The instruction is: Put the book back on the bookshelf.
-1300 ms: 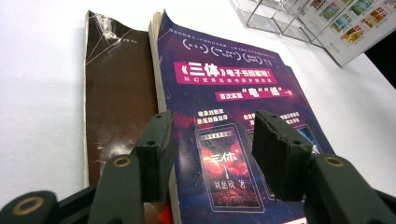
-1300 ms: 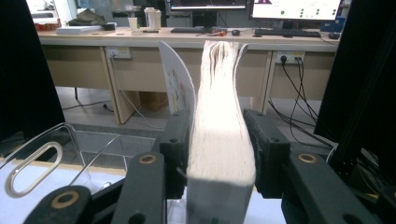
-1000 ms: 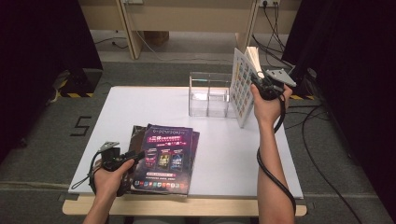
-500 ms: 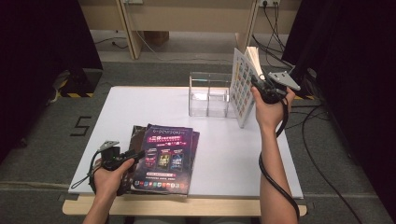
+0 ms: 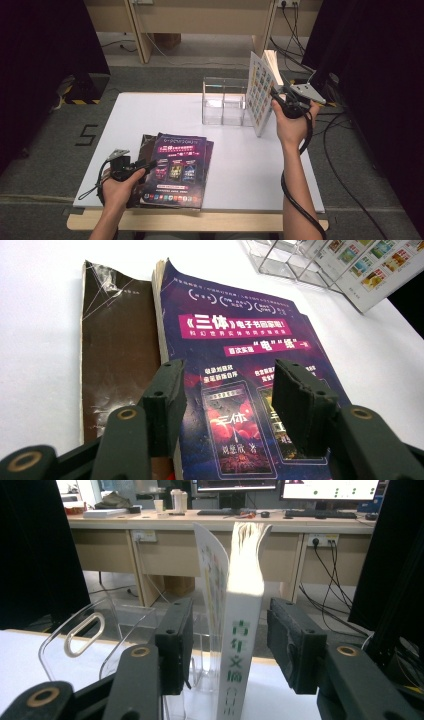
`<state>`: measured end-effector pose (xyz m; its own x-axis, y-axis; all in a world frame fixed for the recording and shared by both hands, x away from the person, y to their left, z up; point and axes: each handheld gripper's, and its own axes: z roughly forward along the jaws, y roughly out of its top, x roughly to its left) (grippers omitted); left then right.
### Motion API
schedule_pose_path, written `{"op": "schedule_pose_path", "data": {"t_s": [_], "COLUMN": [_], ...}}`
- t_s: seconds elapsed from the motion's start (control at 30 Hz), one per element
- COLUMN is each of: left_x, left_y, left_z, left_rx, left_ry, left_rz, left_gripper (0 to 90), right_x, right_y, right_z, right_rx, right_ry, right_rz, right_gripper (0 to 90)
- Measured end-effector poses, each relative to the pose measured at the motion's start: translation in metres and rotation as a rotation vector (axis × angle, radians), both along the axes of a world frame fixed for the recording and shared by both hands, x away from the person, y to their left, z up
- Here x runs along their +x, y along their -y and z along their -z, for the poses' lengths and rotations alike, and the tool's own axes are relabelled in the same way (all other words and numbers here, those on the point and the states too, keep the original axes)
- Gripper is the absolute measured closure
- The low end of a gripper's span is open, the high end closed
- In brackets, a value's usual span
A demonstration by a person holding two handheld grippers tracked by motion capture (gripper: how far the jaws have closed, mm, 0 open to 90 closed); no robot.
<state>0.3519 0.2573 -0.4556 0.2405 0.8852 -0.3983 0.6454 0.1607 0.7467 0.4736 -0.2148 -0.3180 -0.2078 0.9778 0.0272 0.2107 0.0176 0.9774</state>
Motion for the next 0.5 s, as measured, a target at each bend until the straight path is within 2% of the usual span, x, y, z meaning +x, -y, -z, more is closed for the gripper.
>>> {"op": "schedule_pose_path", "data": {"t_s": [0.5], "left_x": [0.0], "left_y": [-0.001], "left_z": [0.001], "left_rx": [0.011], "left_ry": [-0.004], "left_rz": [-0.009], "left_gripper": [45.9], "right_x": [-0.021], "right_y": [-0.004], "right_z": [0.006], "right_rx": [-0.01], "right_ry": [-0.009], "right_rz": [-0.01], "right_gripper": [54.3]}}
